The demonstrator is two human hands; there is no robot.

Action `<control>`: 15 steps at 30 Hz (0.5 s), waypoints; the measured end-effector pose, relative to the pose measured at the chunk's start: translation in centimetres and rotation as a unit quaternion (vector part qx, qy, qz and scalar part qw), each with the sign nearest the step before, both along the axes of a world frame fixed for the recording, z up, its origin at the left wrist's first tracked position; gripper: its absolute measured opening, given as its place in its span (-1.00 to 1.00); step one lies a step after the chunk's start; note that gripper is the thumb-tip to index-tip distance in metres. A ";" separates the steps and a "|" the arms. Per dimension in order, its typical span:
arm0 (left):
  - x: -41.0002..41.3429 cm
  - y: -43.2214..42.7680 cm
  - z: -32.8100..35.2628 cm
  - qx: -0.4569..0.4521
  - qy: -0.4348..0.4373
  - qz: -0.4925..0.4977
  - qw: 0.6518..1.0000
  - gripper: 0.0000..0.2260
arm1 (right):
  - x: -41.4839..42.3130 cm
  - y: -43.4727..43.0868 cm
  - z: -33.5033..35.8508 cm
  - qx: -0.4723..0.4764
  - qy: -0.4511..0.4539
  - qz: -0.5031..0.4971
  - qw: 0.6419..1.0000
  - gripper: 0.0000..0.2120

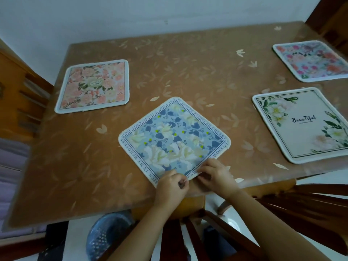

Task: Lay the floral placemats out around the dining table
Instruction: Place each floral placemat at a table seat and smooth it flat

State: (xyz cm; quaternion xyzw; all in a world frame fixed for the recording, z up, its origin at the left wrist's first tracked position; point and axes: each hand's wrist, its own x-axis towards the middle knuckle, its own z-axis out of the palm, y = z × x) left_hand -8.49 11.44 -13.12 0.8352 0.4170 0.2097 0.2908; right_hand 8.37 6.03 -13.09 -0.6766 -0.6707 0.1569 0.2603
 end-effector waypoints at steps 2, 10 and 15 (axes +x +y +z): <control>1.6 -0.4 0.0 -0.018 -0.015 0.020 1.000 -0.94 | 0.2 0.2 0.3 -0.003 -0.003 0.013 1.000 -0.87; 1.5 -0.6 0.1 0.029 -0.029 -0.033 0.999 -0.88 | 1.4 0.5 0.8 -0.022 0.015 0.012 1.000 -0.93; -1.6 -0.1 -0.1 0.005 -0.078 -0.079 0.994 -0.89 | 2.2 0.2 0.3 -0.028 0.022 -0.010 0.999 -0.92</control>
